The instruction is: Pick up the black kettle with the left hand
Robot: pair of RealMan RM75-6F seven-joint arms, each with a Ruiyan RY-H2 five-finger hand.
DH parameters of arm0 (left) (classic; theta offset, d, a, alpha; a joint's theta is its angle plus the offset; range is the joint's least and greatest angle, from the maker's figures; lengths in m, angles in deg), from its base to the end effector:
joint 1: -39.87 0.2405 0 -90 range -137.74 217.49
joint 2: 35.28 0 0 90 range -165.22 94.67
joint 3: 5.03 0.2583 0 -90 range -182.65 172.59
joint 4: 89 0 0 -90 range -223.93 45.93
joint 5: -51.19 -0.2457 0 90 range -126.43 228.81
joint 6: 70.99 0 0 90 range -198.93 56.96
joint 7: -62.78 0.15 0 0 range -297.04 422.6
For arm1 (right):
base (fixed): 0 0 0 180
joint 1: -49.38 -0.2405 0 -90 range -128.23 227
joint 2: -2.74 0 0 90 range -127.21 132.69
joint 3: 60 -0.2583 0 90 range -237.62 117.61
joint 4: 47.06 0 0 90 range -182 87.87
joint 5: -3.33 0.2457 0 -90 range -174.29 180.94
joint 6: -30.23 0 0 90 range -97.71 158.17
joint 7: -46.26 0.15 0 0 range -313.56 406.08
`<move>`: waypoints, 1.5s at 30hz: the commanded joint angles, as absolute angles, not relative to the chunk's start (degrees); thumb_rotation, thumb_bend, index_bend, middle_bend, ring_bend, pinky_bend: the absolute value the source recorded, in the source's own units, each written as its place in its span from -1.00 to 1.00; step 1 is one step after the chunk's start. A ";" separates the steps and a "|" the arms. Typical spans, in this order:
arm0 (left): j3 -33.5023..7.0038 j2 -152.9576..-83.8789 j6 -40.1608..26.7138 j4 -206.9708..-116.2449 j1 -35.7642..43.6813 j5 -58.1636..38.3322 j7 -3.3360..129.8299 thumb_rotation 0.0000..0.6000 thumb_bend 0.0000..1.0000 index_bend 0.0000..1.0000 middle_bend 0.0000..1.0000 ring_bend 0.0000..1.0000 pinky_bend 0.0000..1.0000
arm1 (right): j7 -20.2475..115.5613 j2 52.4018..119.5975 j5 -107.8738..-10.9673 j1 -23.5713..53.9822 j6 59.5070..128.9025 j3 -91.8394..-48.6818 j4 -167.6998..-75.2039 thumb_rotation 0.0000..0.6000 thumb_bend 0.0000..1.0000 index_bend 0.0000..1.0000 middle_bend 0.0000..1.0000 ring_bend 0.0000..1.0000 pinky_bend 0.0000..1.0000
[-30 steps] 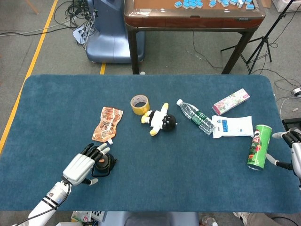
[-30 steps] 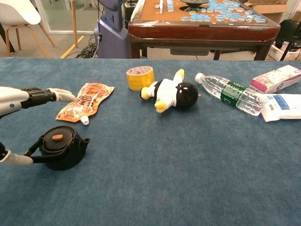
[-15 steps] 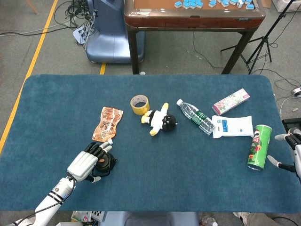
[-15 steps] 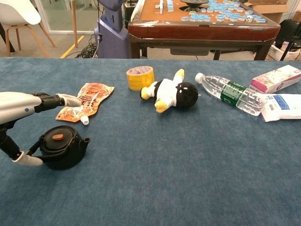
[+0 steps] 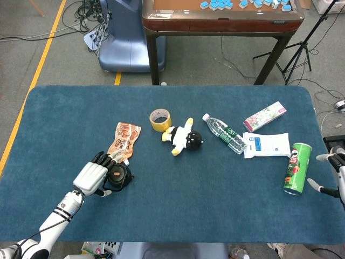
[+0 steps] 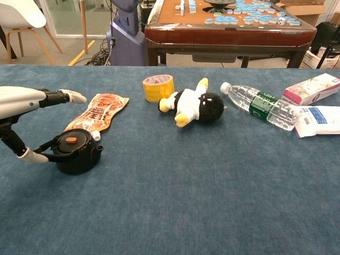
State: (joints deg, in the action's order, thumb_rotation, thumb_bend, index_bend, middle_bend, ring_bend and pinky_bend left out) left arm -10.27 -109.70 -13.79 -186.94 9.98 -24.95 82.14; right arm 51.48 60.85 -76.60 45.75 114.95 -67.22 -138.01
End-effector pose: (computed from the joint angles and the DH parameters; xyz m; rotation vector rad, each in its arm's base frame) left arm -0.2008 0.2905 0.0019 -1.9298 -0.9002 -0.8344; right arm -0.3522 -0.2013 0.1852 1.2436 -0.8671 0.8754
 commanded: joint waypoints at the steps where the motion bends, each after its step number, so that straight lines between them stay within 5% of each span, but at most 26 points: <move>1: -11.05 -110.18 -14.63 -185.46 9.01 -23.53 81.81 1.00 -0.77 -1.00 -1.00 -0.87 -1.00 | 51.52 60.90 -76.57 45.75 114.87 -67.22 -137.95 1.00 -0.78 -0.25 -0.22 -0.47 -0.44; 17: -13.02 -110.05 -12.74 -182.86 7.71 -19.99 80.10 1.00 -0.77 -1.00 -0.98 -0.87 -1.00 | 51.33 61.11 -76.58 45.76 114.54 -67.20 -137.97 1.00 -0.78 -0.25 -0.22 -0.47 -0.44; 29: -7.39 -108.43 -7.71 -183.25 10.15 -30.45 80.74 1.00 -0.77 -0.34 -0.46 -0.56 -1.00 | 52.30 61.48 -76.93 45.70 113.85 -66.81 -137.12 1.00 -0.78 -0.25 -0.22 -0.47 -0.44; 45: -5.79 -109.09 -8.21 -187.15 10.70 -28.48 90.00 1.00 -0.77 -0.30 -0.41 -0.54 -1.00 | 52.42 60.61 -77.84 45.12 114.29 -67.40 -137.39 1.00 -0.78 -0.25 -0.23 -0.47 -0.44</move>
